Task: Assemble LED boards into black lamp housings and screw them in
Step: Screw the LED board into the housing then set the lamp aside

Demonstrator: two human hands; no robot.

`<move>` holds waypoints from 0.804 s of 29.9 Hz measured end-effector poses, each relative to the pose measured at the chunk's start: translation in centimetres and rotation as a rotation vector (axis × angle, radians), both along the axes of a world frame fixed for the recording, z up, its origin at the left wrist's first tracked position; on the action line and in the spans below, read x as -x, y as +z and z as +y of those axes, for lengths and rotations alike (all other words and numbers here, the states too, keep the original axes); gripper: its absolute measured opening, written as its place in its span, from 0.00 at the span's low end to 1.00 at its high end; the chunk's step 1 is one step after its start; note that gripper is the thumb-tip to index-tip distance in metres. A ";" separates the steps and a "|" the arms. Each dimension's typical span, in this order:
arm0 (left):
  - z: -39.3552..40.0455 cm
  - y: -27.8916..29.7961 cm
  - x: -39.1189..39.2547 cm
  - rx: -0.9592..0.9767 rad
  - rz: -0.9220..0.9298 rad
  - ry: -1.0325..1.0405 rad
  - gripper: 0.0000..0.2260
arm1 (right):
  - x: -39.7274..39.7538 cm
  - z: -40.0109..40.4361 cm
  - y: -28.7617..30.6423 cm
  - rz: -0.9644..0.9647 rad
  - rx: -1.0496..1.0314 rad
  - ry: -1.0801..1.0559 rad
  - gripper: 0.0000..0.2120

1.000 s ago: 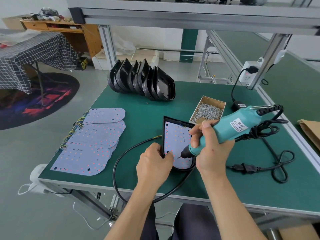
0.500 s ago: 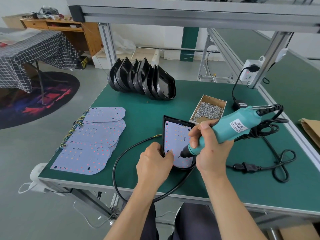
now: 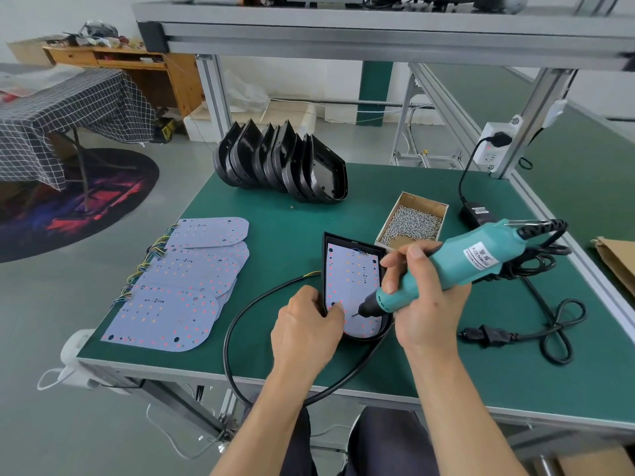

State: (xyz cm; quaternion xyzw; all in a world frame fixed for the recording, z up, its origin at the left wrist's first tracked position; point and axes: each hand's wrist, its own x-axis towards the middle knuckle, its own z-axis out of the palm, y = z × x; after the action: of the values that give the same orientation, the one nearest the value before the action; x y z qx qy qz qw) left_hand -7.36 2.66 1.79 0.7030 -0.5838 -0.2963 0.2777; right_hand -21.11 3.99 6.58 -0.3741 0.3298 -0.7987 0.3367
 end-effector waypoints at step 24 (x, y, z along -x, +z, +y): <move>0.3 0.4 0.1 -0.030 0.009 0.004 0.15 | 0.0 0.2 0.2 0.017 -0.049 -0.010 0.06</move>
State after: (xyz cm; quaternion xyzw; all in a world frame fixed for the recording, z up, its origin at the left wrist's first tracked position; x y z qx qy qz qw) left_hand -7.42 2.93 2.14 0.7068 -0.5768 -0.3076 0.2706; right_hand -21.14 4.16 6.82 -0.3709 0.3538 -0.7889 0.3390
